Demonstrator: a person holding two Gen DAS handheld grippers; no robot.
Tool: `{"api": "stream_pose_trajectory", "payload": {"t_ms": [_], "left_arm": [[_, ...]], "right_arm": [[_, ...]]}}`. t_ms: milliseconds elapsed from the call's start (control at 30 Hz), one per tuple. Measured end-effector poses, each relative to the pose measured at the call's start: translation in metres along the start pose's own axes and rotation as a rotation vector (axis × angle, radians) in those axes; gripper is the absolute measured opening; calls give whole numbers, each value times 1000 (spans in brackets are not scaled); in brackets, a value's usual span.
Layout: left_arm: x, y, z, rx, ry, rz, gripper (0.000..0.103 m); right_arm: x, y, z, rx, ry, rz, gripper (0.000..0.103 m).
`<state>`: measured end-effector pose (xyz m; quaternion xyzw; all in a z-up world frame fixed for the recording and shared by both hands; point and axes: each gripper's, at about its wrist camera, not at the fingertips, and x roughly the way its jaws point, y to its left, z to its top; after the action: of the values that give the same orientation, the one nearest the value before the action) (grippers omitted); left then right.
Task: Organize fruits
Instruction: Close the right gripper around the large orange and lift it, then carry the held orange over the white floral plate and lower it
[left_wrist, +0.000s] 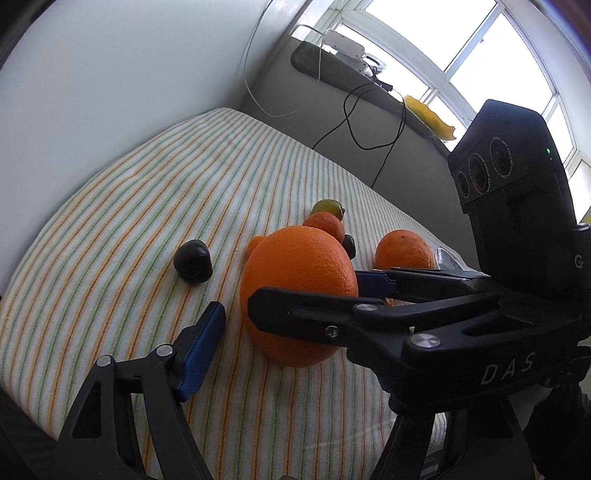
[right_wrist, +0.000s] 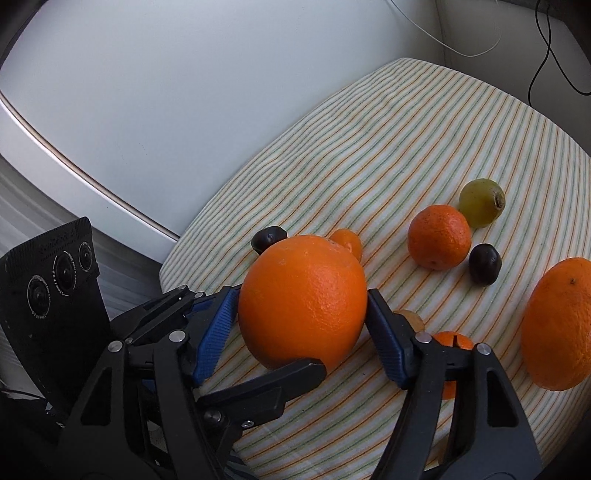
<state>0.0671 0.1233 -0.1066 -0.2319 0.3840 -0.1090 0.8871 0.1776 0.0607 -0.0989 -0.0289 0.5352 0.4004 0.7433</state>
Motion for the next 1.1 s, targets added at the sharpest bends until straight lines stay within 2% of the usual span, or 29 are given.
{"api": "stream_pose_trajectory", "payload": {"t_ms": [67,600,1100], "left_arm": [[1,-1,0,0,3,-14,65],[-9,-16,4,40,-37,23,64],[-13,-67,14,135,-75,-10,64]], "right_arm": [[-2,-3,1,9,3,10,70],[-21,-11,-3,38,-33,42,70],[-90,-28,-23,59,-132,20,70]]}}
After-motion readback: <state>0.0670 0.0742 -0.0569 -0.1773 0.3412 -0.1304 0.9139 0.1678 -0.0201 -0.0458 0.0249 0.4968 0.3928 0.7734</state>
